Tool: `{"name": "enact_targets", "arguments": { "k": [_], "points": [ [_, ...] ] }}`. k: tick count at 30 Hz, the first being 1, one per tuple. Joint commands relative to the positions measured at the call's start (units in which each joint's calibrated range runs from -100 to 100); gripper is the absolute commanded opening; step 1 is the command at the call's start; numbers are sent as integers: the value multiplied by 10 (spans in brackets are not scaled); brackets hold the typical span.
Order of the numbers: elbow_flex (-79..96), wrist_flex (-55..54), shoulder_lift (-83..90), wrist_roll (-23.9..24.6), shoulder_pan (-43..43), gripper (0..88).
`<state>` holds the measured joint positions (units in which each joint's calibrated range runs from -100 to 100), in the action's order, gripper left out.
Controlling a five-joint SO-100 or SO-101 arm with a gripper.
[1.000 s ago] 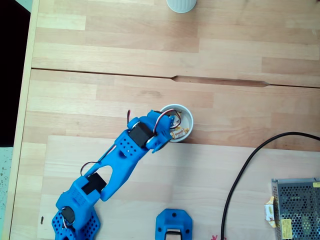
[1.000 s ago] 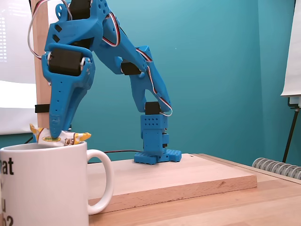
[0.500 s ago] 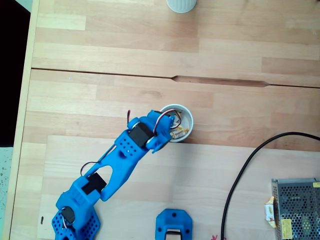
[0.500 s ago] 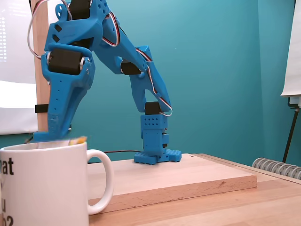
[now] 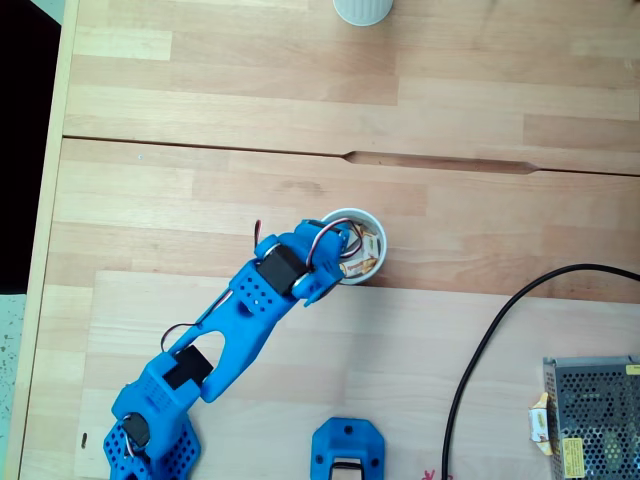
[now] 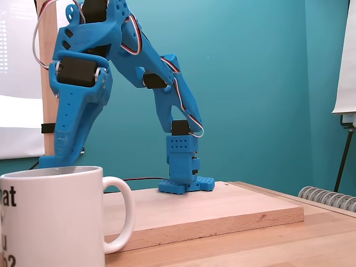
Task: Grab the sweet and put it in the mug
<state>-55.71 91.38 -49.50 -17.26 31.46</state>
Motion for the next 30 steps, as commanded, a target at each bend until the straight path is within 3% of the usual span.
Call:
{"name": "enact_targets", "arguments": {
  "k": [1, 5, 13, 19, 30],
  "points": [
    [-24, -8, 9, 1, -2, 62],
    [-24, 2, 9, 1, -2, 24],
    [-23, 7, 13, 1, -2, 28],
    [-25, 75, 19, 1, -8, 28],
    [4, 85, 152, 19, -10, 28]
  ]
}}
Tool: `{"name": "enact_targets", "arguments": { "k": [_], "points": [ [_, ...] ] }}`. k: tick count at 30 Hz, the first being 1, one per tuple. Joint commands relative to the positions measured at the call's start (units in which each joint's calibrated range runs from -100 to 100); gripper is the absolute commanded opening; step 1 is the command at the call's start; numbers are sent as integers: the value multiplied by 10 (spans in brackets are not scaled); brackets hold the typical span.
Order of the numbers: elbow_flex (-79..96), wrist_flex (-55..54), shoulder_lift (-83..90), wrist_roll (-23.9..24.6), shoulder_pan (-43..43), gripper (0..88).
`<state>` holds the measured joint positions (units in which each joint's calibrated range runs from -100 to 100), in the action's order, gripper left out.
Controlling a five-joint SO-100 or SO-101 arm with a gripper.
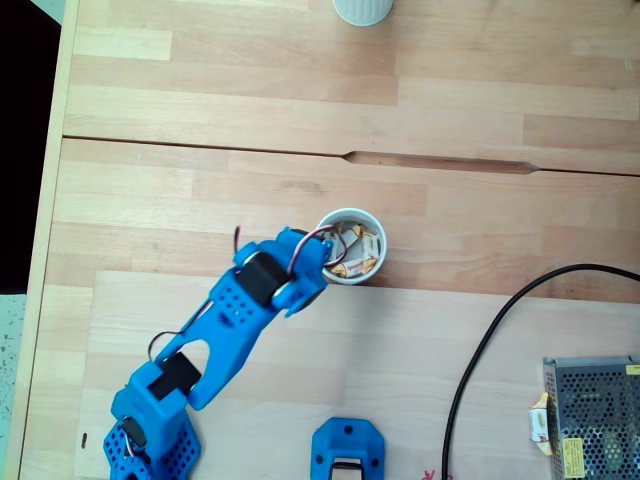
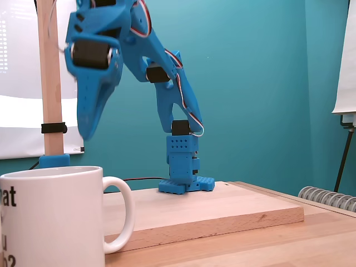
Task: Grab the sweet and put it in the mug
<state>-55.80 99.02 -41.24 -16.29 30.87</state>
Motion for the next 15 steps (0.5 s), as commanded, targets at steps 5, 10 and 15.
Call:
{"name": "enact_targets", "arguments": {
  "k": [5, 10, 15],
  "points": [
    [103, 10, 127, 18, -12, 28],
    [240, 8, 239, 21, -36, 28],
    [396, 7, 347, 21, -53, 28]
  ]
}}
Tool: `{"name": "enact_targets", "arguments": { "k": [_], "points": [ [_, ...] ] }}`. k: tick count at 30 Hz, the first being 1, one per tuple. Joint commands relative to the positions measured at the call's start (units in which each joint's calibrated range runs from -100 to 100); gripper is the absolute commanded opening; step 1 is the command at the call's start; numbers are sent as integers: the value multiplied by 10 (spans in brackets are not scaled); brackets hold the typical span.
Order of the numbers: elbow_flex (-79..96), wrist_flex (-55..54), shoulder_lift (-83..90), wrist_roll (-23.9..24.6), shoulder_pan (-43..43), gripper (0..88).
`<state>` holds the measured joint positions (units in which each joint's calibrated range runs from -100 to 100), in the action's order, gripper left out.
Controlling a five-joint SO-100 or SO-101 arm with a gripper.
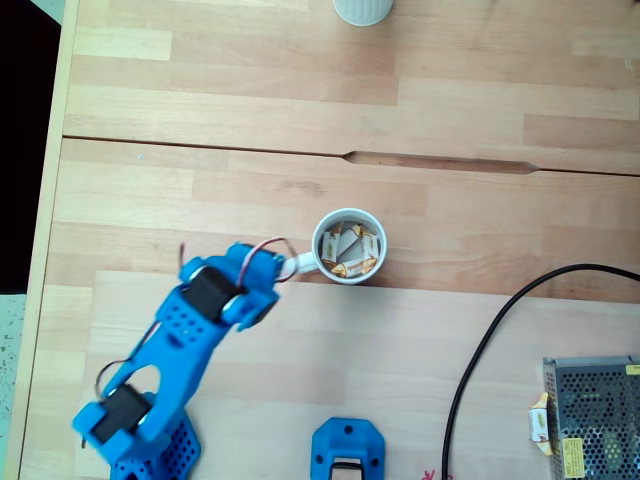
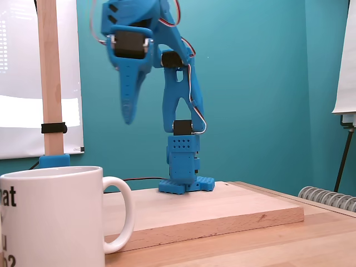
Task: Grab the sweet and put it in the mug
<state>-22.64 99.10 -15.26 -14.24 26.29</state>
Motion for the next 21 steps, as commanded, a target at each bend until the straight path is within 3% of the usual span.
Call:
{"name": "enact_targets", "arguments": {
  "k": [1, 13, 21],
  "points": [
    [98, 5, 108, 0, -9, 28],
    [447, 0, 312, -6, -15, 32],
    [562, -35, 453, -6, -33, 32]
  ]
}}
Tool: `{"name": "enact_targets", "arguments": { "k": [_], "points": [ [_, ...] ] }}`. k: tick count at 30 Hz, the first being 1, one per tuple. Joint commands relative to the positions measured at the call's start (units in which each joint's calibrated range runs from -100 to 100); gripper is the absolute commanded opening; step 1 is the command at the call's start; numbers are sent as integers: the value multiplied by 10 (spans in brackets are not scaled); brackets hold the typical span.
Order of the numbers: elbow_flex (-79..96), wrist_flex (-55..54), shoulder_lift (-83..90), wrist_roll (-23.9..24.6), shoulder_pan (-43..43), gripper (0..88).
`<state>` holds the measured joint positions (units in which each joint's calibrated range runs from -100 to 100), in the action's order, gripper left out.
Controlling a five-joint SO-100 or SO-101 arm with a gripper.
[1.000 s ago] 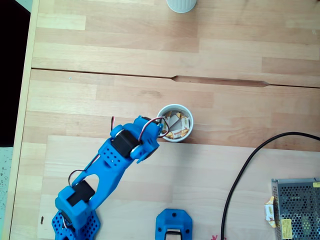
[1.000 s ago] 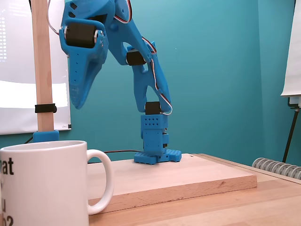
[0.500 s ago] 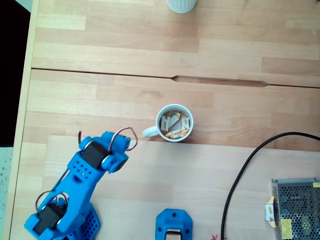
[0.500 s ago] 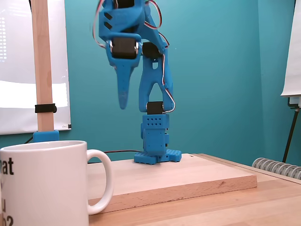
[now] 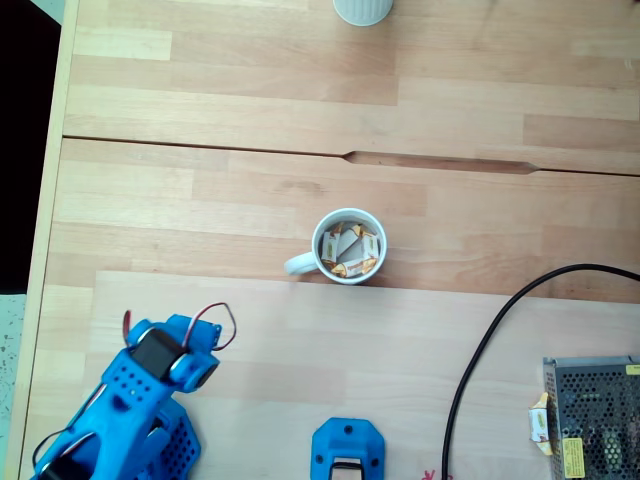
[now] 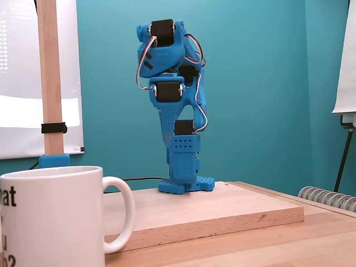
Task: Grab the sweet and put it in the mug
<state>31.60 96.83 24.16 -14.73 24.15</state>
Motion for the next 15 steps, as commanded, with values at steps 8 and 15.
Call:
{"name": "enact_targets", "arguments": {
  "k": [8, 15],
  "points": [
    [157, -84, 181, -1, -19, 32],
    [217, -154, 244, -27, -19, 30]
  ]
}}
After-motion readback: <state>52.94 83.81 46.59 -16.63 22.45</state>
